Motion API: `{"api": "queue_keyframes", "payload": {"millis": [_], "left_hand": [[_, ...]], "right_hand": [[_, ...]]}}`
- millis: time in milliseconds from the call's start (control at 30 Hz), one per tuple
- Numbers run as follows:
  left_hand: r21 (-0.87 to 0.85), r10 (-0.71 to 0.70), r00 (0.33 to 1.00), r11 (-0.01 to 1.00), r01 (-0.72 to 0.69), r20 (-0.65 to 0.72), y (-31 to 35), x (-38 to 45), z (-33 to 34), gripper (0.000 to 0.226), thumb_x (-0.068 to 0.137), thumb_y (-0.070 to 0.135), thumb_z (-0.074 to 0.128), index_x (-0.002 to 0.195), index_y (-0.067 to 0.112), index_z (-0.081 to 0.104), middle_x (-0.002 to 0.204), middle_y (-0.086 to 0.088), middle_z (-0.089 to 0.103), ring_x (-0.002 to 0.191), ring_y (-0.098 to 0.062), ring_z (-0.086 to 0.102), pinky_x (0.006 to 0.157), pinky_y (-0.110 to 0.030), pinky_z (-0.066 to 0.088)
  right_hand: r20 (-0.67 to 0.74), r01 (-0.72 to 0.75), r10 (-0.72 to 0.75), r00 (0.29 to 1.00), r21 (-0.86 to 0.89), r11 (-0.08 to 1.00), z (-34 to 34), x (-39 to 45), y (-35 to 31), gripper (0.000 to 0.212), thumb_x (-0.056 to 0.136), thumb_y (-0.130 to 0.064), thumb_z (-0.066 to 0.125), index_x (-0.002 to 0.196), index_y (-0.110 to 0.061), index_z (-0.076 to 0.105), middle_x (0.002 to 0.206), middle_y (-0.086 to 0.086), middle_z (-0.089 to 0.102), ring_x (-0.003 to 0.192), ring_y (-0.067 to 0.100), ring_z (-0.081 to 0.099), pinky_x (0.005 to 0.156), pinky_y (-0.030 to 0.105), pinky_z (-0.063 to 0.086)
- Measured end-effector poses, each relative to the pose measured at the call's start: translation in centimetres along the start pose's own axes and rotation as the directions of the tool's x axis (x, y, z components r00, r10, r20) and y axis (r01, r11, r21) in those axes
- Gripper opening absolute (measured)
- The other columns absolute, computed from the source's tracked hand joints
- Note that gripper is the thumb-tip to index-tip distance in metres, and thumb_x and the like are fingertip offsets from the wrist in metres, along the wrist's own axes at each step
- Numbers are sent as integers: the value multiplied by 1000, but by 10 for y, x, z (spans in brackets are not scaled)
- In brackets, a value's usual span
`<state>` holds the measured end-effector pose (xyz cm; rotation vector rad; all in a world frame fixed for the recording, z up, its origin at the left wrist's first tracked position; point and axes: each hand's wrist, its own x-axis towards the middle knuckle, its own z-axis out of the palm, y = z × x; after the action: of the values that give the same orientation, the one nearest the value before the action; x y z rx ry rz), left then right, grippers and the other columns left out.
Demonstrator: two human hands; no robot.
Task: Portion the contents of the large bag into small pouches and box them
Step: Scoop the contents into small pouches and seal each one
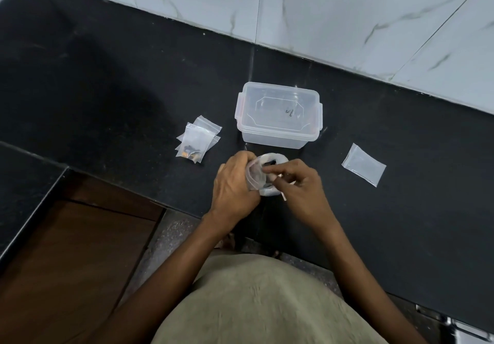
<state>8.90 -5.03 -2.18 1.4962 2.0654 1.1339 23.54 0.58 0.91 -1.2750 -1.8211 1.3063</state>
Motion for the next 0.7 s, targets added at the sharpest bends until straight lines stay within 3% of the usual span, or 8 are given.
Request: {"api": "queue_keyframes", "payload": {"millis": [33,100,200,267,400,467,600,700], "left_hand": [[11,-70,997,997,70,-23,-2,0,-1,33,74,25,66,103,20,51,93,6,61,85,-17,59,79,-42,50],[36,-213,976,976,215,-43,-7,0,-1,41,72,16,70,106,22,47,97,4,61,90,-20,60,84,-43,51],[47,-387,922,921,388,-17,-14,1,4,48,78,23,76,111,19,41,106,-2,58,100,-24,59,86,-39,51],[64,-476,879,878,474,26,-15,3,9,54,82,35,77,113,16,37,111,-5,58,105,-27,60,85,-39,52],[47,-598,791,801,597,127,-11,7,19,63,83,46,77,114,14,33,113,-8,59,104,-29,61,84,-38,50],[-17,-638,759,764,645,127,-11,11,21,60,80,35,81,111,14,34,105,-3,56,96,-25,59,82,-36,52],[-214,-741,646,612,762,181,-14,18,27,49,78,6,73,113,11,39,97,0,56,94,-22,60,76,-32,50],[-320,-732,637,559,765,242,-18,18,31,45,78,-2,67,113,12,42,97,-1,56,88,-17,58,71,-27,47]], "right_hand": [[-76,-37,36,996,-18,999,-2,0,2,19,88,-8,75,94,-25,81,96,-4,66,75,2,61,72,17,47],[-170,-133,90,981,-260,957,-10,0,7,6,88,-23,74,91,-28,76,94,-8,63,76,5,61,72,26,49],[-126,-247,215,969,-599,762,-17,-3,13,25,87,-47,69,100,-26,63,94,-7,59,82,17,60,71,32,45],[-73,-285,309,948,-625,727,-14,-5,17,31,85,-48,68,98,-23,57,89,-4,62,81,23,59,70,33,45],[-56,-290,306,950,-515,806,-4,-9,23,12,77,-24,71,84,-20,62,75,-4,68,72,20,64,64,32,52],[-88,-270,264,961,-521,810,-3,-9,22,4,76,-20,67,79,-17,67,70,-1,67,66,20,64,63,34,56],[-130,-188,137,982,-582,791,-6,-5,23,10,77,-19,60,73,-12,66,62,3,63,56,25,60,58,37,55],[-102,-115,66,993,-606,787,-7,-2,27,11,82,-20,63,74,-12,66,62,4,64,56,25,60,56,35,53]]}}
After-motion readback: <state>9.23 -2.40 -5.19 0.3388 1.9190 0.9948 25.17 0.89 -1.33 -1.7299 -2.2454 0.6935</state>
